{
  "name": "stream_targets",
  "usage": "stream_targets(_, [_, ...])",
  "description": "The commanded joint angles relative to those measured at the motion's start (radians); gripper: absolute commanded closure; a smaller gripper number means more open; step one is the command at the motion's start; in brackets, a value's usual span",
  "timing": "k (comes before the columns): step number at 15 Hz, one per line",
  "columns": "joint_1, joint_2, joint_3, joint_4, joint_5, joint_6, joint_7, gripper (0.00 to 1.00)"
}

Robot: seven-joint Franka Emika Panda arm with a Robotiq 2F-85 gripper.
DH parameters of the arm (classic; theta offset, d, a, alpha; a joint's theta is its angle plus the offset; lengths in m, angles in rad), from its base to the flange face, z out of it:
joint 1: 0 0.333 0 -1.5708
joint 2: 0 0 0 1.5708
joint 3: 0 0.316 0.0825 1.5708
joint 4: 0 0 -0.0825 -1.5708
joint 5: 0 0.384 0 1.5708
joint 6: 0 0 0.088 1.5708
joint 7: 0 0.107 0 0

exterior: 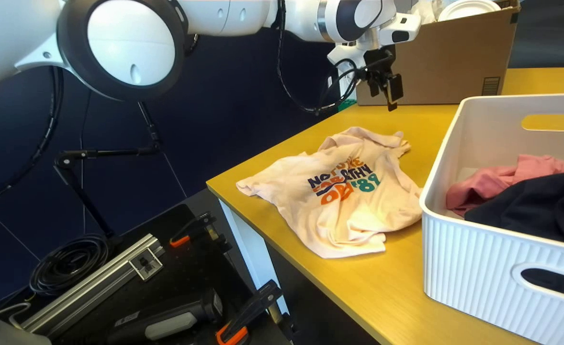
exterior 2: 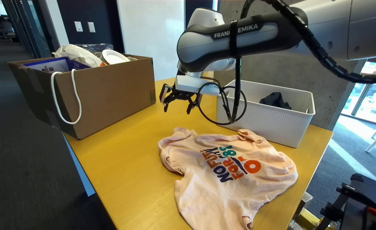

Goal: Straighten the pink shirt

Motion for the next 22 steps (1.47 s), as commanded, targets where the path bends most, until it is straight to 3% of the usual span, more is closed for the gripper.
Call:
stream_targets(1, [0.017, -0.074, -0.019, -0.026, -0.017, -0.123, 0.029, 0.00])
stream_targets(10, [-0.018, -0.162, 0.009, -0.076, 0.022, -0.449, -0.033, 0.00])
stream_targets(20, [-0.016, -0.267, -0.019, -0.276, 0.006, -0.425, -0.023, 0.00])
stream_targets(21, [-0.024, -0.186, -0.013, -0.161, 0.010, -0.445, -0.018, 0.00])
stream_targets(22, [-0.024, -0.194, -0.013, -0.173, 0.010, -0.445, -0.018, 0.00])
